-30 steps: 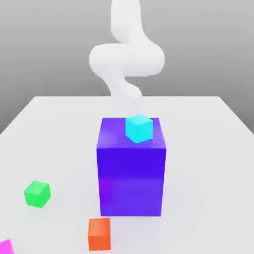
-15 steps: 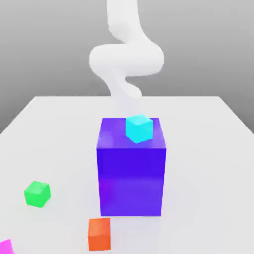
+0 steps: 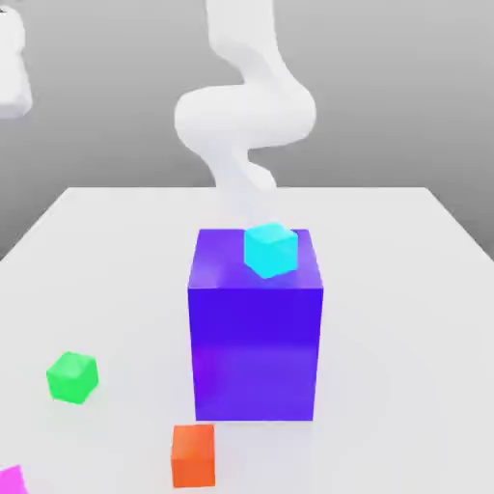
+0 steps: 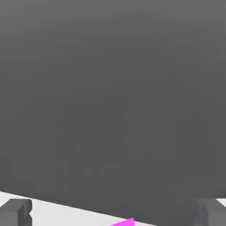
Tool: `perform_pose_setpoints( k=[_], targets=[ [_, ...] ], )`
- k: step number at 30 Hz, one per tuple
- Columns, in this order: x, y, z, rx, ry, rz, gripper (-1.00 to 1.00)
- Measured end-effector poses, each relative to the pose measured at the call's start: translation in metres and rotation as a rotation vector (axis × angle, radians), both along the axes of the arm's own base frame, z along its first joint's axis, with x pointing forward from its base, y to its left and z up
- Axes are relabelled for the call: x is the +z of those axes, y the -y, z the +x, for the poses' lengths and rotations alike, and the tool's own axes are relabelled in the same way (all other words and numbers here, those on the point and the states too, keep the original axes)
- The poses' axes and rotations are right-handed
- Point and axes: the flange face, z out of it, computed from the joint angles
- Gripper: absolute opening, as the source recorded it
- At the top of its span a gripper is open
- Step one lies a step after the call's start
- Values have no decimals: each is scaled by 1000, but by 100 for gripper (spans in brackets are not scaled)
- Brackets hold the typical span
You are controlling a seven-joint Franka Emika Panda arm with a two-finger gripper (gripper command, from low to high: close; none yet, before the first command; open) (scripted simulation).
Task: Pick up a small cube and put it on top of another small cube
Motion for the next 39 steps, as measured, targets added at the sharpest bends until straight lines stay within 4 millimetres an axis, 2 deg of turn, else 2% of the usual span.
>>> perform_pose_setpoints(
  k=[5,9,15,16,20,26,35,36,39],
  targets=[
    [-79,5,21,62,-118,-48,0],
    [-146,2,32,127,-221,-96,0],
    [-245,-9,37,244,-382,-187,0],
    [-255,-11,37,260,-398,-194,0],
    [-280,-19,36,307,-419,-195,0],
    [-303,-24,37,334,-421,-196,0],
    [-327,-14,37,282,-410,-202,0],
    [-329,-13,36,272,-409,-202,-100],
    [-329,-13,36,273,-409,-201,-100]
  ],
)
